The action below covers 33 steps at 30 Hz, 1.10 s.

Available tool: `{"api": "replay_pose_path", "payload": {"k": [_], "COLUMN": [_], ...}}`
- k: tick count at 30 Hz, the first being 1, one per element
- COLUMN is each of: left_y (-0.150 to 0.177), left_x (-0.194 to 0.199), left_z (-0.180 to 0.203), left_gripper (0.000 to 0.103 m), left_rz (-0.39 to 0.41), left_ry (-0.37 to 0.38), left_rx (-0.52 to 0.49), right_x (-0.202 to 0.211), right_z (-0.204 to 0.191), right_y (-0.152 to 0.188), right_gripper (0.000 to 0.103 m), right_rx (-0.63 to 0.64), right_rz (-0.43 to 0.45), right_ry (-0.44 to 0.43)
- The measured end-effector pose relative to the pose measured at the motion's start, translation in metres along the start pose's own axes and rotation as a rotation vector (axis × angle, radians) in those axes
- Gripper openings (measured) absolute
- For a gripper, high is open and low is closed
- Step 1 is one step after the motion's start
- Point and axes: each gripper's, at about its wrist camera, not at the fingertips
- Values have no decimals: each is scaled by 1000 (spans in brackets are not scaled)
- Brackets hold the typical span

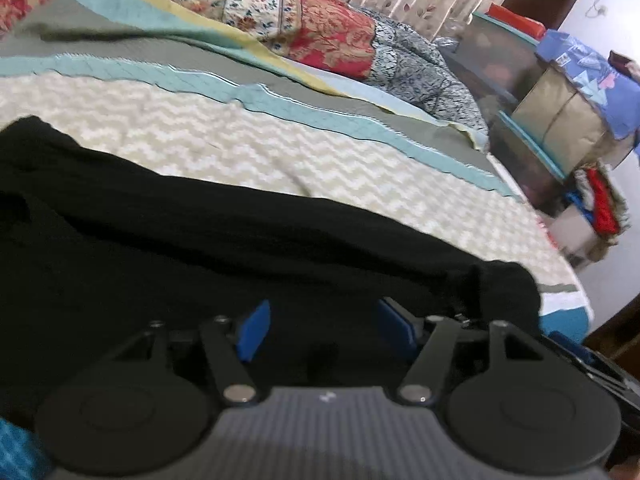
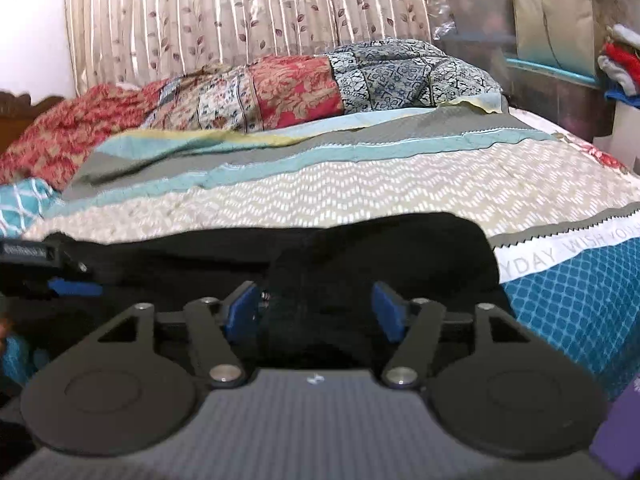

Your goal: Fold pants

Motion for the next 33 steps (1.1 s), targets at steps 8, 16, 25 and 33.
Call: {"api": "replay_pose_path", "payload": {"k": [8, 16, 25, 33], "left_y": [14, 23, 23, 20], "left_x": [-13, -20, -24, -27], "left_z": [-14, -9, -12, -15], "left_gripper": [62, 74, 76, 81], "left_rz": [-54, -69, -86, -92], "left_ry": [-23, -38, -35, -24], "left_rx": [18, -8, 24, 26], "right_x": [-33, -30, -32, -31], "right_z": [17, 8, 6, 7], "right_y": [16, 19, 19, 19], "right_gripper": [78, 79, 79, 79], "right_rx": [-169, -137, -150, -153], "right_rz": [-169, -170, -169, -168], "right_ry": [28, 41, 41, 37]}}
Point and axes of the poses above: each gripper's, at about its wrist camera, not at the fingertips, and x roughly against the way its jaws point, z to its right, y to its underside, and after that the axes turned 3 degrees about -x, right-handed
